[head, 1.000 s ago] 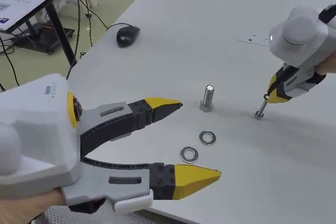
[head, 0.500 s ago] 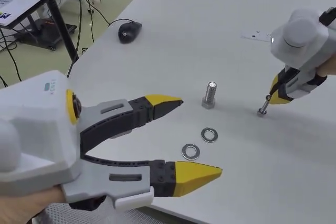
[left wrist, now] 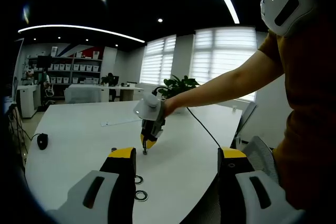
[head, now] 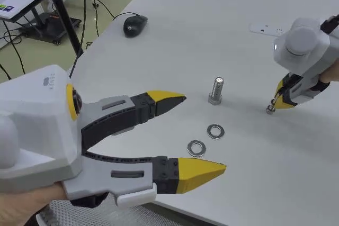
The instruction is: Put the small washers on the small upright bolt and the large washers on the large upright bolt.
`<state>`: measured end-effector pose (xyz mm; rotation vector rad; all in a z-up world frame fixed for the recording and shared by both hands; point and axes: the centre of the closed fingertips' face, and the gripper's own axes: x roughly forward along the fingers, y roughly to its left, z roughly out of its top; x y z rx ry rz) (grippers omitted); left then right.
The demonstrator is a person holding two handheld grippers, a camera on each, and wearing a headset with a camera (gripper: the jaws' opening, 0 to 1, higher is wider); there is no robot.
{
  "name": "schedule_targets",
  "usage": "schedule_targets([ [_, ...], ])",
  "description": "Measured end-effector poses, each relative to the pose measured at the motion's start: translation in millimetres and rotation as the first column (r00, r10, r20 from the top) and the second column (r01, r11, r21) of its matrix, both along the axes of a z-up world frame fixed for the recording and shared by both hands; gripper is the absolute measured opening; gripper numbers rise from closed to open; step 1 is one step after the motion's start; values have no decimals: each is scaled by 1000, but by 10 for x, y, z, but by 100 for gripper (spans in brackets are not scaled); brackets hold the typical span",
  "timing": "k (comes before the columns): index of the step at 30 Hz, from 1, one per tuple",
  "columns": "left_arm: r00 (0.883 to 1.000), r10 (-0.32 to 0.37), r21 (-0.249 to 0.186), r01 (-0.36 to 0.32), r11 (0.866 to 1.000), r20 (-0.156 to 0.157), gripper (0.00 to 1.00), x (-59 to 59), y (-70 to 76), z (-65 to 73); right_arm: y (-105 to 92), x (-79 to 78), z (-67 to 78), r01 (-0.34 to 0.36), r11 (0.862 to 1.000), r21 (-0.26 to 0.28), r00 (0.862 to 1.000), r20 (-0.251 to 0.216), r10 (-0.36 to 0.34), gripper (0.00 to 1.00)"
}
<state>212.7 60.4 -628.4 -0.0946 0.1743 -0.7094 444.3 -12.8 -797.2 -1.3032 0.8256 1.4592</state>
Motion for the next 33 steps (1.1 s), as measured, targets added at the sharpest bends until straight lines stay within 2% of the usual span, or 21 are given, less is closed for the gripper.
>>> schedule_targets([
  [4, 1000, 0, -3, 0, 1000, -4, 62, -7, -5, -10, -12, -8, -55, -19, 1000, -9, 1000, 13, 19, 13],
  [11, 1000, 7, -10, -7, 1000, -7, 62, -12, 3, -14, -32, -17, -126, -24, 1000, -4, 1000, 3, 24, 13],
  [21, 1000, 4, -9, -4, 1000, -6, 62, 15, -5, -12, -57, -19, -54, -17, 1000, 17, 1000, 0, 17, 16],
  [26, 1000, -4, -4, 4, 1000, -4, 62, 21, -15, -3, -119, -21, 30, -1, 1000, 26, 1000, 0, 1, 17],
  [28, 1000, -6, -1, 6, 1000, -2, 62, 25, -20, 0, -170, 1, 16, 6, 1000, 28, 1000, 3, -6, 17],
  [33, 1000, -13, -2, 13, 1000, 2, 62, 22, -42, 5, -252, -86, 72, 25, 999, 40, 1000, -10, -24, 17],
])
